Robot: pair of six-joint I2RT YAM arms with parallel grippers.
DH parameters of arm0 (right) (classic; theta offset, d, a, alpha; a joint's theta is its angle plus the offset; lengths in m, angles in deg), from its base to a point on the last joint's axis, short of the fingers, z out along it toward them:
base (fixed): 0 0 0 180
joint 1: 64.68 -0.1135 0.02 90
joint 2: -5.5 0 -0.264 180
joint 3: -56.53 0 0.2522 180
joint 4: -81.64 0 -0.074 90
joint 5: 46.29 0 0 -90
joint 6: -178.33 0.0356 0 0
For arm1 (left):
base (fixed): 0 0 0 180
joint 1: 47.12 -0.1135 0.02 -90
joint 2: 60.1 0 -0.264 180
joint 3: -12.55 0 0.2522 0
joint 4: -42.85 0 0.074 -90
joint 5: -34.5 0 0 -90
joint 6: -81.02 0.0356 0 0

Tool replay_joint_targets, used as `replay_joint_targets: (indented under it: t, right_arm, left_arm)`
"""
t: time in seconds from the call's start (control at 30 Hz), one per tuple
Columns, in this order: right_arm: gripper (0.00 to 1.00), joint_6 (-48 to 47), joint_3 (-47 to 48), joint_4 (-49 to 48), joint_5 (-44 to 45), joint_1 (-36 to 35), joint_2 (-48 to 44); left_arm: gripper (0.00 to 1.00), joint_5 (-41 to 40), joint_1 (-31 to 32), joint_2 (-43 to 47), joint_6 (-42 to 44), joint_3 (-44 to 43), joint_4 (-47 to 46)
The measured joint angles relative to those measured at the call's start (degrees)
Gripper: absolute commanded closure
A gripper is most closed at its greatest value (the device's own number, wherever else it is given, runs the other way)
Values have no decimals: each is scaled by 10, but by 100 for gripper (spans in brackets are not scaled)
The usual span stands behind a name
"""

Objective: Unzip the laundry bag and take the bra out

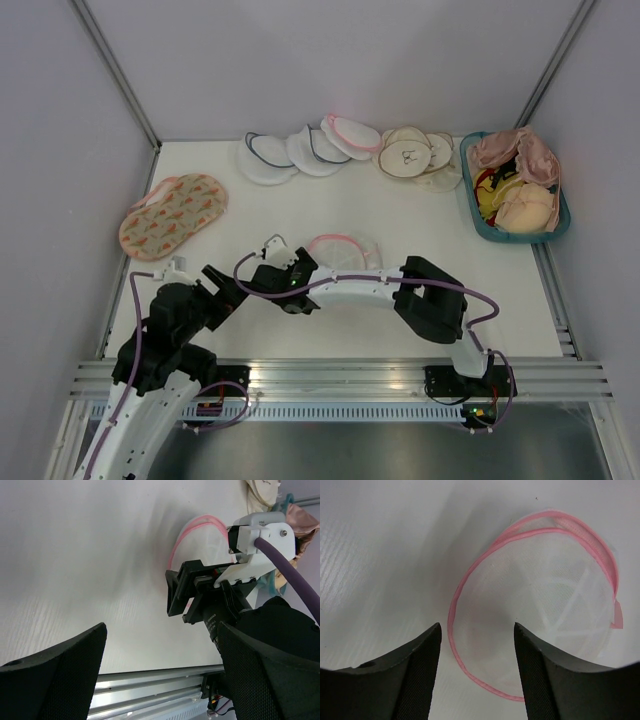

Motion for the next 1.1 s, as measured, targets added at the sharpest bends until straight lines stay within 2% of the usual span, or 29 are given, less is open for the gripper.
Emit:
replay_joint_targets:
  t: [0.2,0.3,0.33,0.43,0.53,0.83,1.1]
  right_arm:
    - [33,11,2,12,20,-10,16]
    - [24,16,6,19,32,-15,27]
    - [18,19,9,23,36,-16,31]
    - [13,25,18,42,56,-22,39]
    - [12,30,25,61,78,-30,43]
    - [17,62,74,104,158,-36,76]
    - [14,81,92,103,164,-35,89]
  left_arm:
    - [4,-2,0,4,9,0,40]
    - [4,-7,0,5,14,0,63]
    - [4,-9,0,6,15,0,69]
    - [4,-12,0,8,18,0,87]
    - [4,-12,1,12,24,0,102]
    - [4,-41,-2,27,33,0,121]
    - [4,-61,-5,40,33,0,122]
